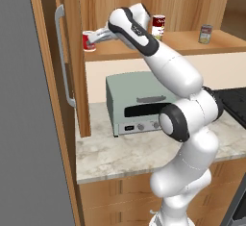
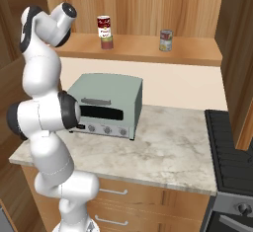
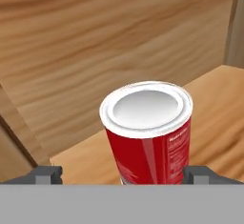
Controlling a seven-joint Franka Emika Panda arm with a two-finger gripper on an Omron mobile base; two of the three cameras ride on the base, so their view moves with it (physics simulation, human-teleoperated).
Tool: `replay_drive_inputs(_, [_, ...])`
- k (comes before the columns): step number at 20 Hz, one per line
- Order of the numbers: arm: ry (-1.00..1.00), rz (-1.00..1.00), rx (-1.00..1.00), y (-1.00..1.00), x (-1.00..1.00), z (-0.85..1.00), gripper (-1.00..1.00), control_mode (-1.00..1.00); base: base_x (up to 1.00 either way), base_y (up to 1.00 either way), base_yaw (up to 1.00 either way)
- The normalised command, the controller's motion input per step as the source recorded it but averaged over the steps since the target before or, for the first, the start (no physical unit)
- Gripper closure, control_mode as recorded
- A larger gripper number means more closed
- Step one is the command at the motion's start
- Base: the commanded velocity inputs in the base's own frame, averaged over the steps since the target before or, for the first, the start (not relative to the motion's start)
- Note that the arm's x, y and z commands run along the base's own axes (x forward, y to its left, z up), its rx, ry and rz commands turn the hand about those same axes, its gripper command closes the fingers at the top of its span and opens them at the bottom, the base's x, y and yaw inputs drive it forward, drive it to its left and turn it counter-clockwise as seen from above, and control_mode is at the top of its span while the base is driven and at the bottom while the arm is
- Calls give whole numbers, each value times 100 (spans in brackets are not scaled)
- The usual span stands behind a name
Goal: Stack two cans on top of the other two cans in the cabinet.
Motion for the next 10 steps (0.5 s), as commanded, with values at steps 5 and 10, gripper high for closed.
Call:
replay_drive_inputs(5, [0, 0, -4, 3, 13, -3, -100, -100, 0, 0, 0])
replay_drive_inputs(10, [0, 0, -3, 3, 8, -6, -100, -100, 0, 0, 0])
